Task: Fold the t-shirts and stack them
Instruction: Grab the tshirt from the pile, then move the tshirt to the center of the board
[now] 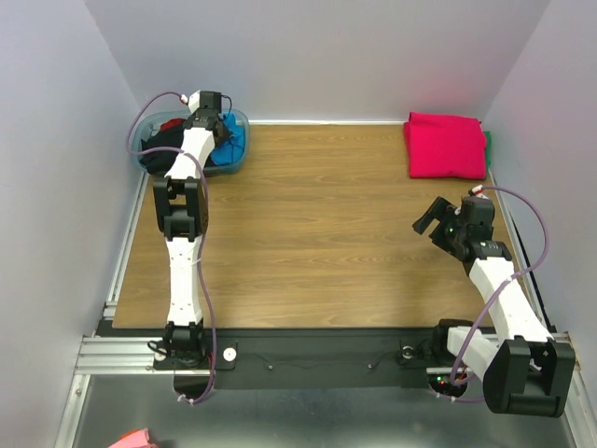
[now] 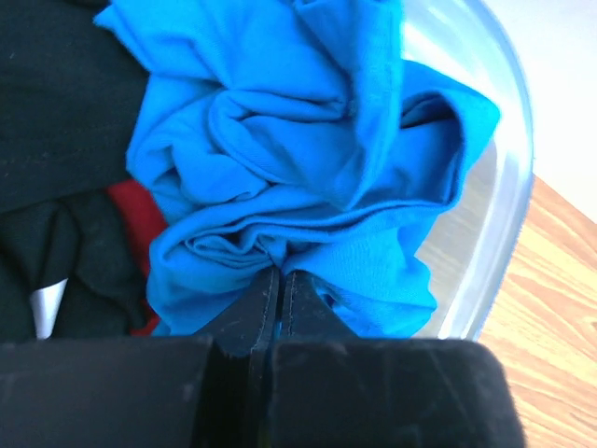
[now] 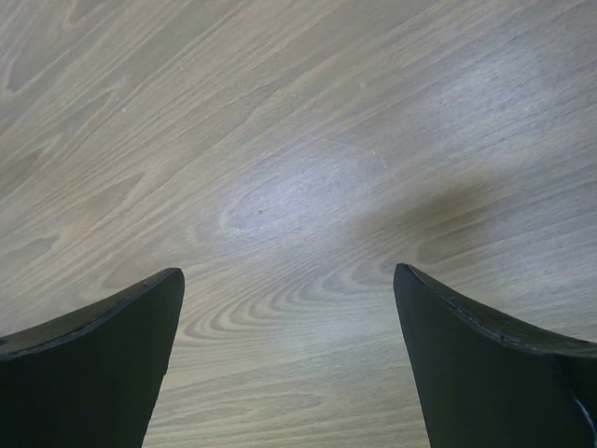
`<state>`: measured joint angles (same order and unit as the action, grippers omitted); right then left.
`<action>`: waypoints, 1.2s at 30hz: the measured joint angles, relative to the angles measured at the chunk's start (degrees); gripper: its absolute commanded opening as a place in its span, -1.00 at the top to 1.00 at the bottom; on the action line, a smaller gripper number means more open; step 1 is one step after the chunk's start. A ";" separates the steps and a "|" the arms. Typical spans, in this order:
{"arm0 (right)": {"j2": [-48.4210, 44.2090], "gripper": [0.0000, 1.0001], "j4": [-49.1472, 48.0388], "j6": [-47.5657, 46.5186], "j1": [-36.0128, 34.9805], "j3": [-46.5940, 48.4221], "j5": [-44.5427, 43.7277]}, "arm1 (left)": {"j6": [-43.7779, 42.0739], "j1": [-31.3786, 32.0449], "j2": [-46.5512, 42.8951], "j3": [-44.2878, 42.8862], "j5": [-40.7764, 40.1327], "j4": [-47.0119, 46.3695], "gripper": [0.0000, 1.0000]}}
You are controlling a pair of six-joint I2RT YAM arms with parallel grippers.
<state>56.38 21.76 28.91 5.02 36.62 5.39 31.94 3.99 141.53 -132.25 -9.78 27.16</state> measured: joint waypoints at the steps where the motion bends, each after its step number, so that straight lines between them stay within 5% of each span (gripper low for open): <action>1: 0.00 -1.00 0.02 -0.02 0.00 -0.02 0.00 | -0.07 0.00 0.00 0.00 0.20 -0.24 1.00; 9: -0.02 -1.00 -0.02 -0.20 0.00 -0.02 0.00 | -2.34 0.02 -4.00 1.20 2.64 -0.66 1.00; 21: -3.69 -1.00 -0.09 -0.22 0.00 -0.02 0.48 | -11.10 3.96 -35.63 3.89 12.02 -2.89 1.00; 27: -6.16 -1.00 -0.17 -0.20 0.00 -0.04 0.66 | -17.27 17.16 -45.07 3.87 17.18 -3.85 1.00; 36: -11.54 -1.00 -0.39 -0.15 0.00 -1.53 0.83 | -17.44 32.11 -46.03 2.38 26.97 -5.25 1.00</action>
<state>44.84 21.37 28.75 5.02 35.09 6.22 14.50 36.10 95.50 -129.86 17.19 21.91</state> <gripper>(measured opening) 0.998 0.045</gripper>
